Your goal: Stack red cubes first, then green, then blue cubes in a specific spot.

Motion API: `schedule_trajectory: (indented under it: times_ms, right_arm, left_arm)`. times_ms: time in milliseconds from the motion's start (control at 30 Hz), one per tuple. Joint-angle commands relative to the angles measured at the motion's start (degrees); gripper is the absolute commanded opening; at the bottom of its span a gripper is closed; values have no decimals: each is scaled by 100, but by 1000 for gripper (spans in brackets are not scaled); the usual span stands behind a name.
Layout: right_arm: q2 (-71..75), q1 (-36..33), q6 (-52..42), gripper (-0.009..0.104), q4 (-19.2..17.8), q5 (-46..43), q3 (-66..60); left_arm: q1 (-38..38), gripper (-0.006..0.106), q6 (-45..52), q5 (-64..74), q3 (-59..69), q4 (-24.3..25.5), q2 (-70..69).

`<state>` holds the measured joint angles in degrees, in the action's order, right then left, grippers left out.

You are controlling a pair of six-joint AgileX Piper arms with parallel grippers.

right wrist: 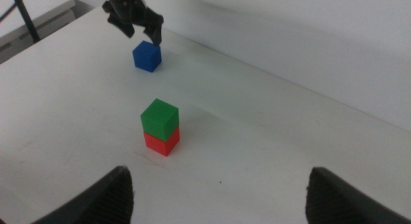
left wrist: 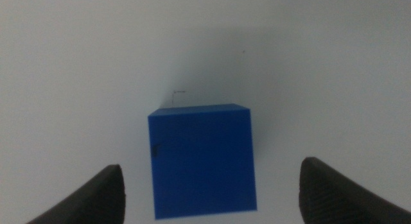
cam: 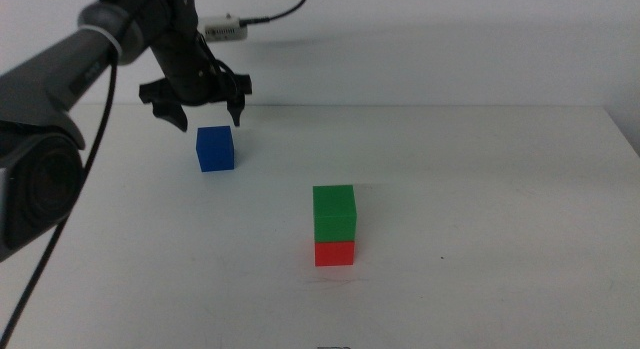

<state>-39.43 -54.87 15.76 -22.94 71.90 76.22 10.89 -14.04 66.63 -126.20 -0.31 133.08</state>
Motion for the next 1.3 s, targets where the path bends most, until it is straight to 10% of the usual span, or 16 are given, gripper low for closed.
schedule_trajectory:
  times_ms: [0,367,900,1267]
  right_arm:
    - [-34,40,-51,94,-227,-365,92]
    - [-34,40,-51,94,-227,-365,92]
    - [-34,40,-51,94,-227,-365,92]
    - [-34,40,-51,94,-227,-359,92]
  left_arm:
    - [4,91,-115,-218,-202,-63,-264]
    - [-13,85,-241,-579,-218,-87,27]
    - [-20,-2,-513,-55,-223,-238,-32]
    - [807,-2,-957,902,231,784,-1504]
